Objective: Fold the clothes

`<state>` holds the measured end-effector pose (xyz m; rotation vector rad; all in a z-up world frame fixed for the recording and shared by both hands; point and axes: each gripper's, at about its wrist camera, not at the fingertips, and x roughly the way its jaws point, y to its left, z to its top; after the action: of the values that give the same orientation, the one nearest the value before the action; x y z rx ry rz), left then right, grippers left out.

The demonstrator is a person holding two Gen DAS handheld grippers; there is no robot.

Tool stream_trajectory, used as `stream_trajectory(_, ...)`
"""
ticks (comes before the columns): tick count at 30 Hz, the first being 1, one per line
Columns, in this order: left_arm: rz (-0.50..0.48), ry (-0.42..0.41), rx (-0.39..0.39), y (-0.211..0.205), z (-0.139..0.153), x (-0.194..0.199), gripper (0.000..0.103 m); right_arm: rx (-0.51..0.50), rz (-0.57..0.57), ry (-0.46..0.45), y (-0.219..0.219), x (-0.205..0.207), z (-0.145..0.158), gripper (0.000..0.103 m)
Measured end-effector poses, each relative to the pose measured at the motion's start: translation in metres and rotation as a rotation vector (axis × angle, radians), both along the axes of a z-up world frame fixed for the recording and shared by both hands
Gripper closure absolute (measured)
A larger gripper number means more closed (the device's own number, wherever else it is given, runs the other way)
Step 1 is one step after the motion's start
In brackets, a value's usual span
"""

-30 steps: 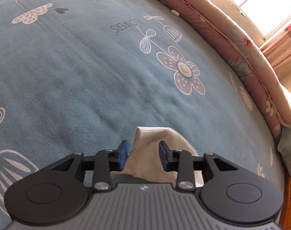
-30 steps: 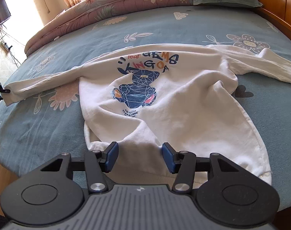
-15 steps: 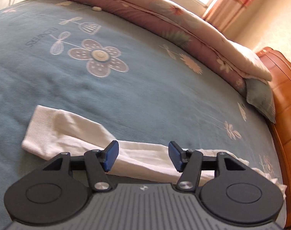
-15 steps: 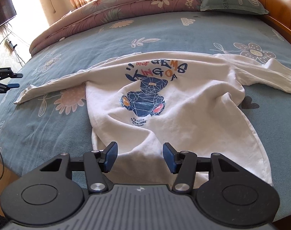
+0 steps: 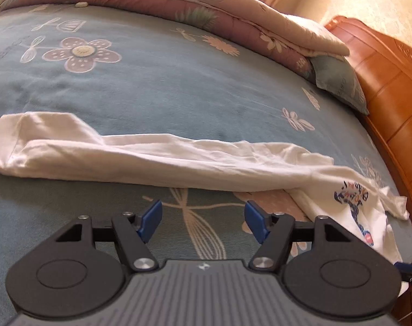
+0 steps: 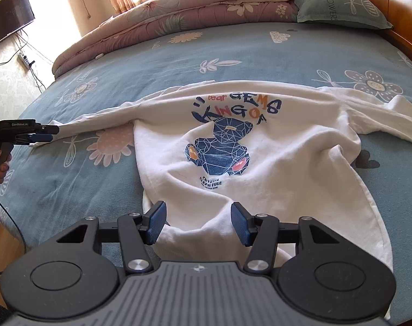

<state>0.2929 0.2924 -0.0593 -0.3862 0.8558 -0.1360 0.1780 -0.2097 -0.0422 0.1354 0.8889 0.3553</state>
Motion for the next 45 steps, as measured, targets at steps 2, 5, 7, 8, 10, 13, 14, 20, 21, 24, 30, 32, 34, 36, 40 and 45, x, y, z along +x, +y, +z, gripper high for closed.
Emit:
stream_trajectory(2, 0.116, 0.001, -0.073, 0.034, -0.004, -0.008, 0.036, 0.004, -0.002, 0.003, 0.0, 0.0, -0.001, 0.045)
stream_trajectory(5, 0.343, -0.01, -0.22, 0.099, -0.02, -0.022, 0.036, 0.003, -0.01, 0.004, -0.001, 0.0, -0.001, 0.044)
stream_trajectory(7, 0.46, -0.019, -0.299, 0.131, -0.032, -0.032, 0.036, 0.0, -0.015, 0.006, -0.002, 0.001, -0.002, 0.044)
stream_trajectory(8, 0.514, -0.021, -0.335, 0.145, -0.039, -0.037, 0.036, -0.001, -0.018, 0.009, -0.002, 0.001, -0.002, 0.044)
stream_trajectory(10, 0.596, -0.01, -0.38, 0.164, -0.055, -0.042, 0.036, -0.004, -0.024, 0.014, -0.003, 0.001, -0.004, 0.044)
stream_trajectory(13, 0.638, -0.059, -0.444, 0.178, -0.07, -0.043, 0.036, -0.011, -0.032, 0.021, -0.003, 0.002, -0.006, 0.044)
stream_trajectory(14, 0.65, -0.069, -0.446, 0.18, -0.071, -0.04, 0.036, -0.015, -0.033, 0.023, -0.002, 0.002, -0.006, 0.044)
stream_trajectory(20, 0.691, -0.095, -0.382, 0.181, -0.072, -0.018, 0.04, -0.031, -0.034, 0.024, 0.002, 0.002, -0.006, 0.044)
stream_trajectory(21, 0.686, -0.088, -0.35, 0.179, -0.07, -0.014, 0.051, -0.032, -0.035, 0.023, 0.002, 0.002, -0.006, 0.044)
stream_trajectory(24, 0.665, -0.004, -0.15, 0.169, -0.056, -0.006, 0.086, -0.033, -0.037, 0.025, 0.001, 0.0, -0.007, 0.044)
stream_trajectory(30, 0.637, -0.144, -0.146, 0.169, -0.013, -0.044, 0.091, -0.028, -0.051, 0.026, -0.005, 0.0, -0.007, 0.044)
stream_trajectory(32, 0.598, -0.132, -0.092, 0.169, 0.0, -0.052, 0.089, -0.024, -0.053, 0.028, -0.006, 0.001, -0.008, 0.044)
stream_trajectory(34, 0.543, -0.093, -0.005, 0.161, 0.011, -0.052, 0.083, -0.021, -0.048, 0.031, -0.006, 0.002, -0.01, 0.044)
stream_trajectory(36, 0.478, -0.065, 0.05, 0.145, 0.014, -0.045, 0.068, -0.02, -0.041, 0.03, -0.004, 0.004, -0.011, 0.044)
stream_trajectory(40, 0.31, -0.023, 0.113, 0.095, 0.012, -0.027, 0.055, -0.027, -0.028, 0.016, 0.001, 0.004, -0.009, 0.044)
stream_trajectory(45, 0.045, 0.018, 0.139, 0.008, 0.002, -0.009, 0.043, -0.04, -0.026, -0.018, -0.001, 0.0, 0.0, 0.044)
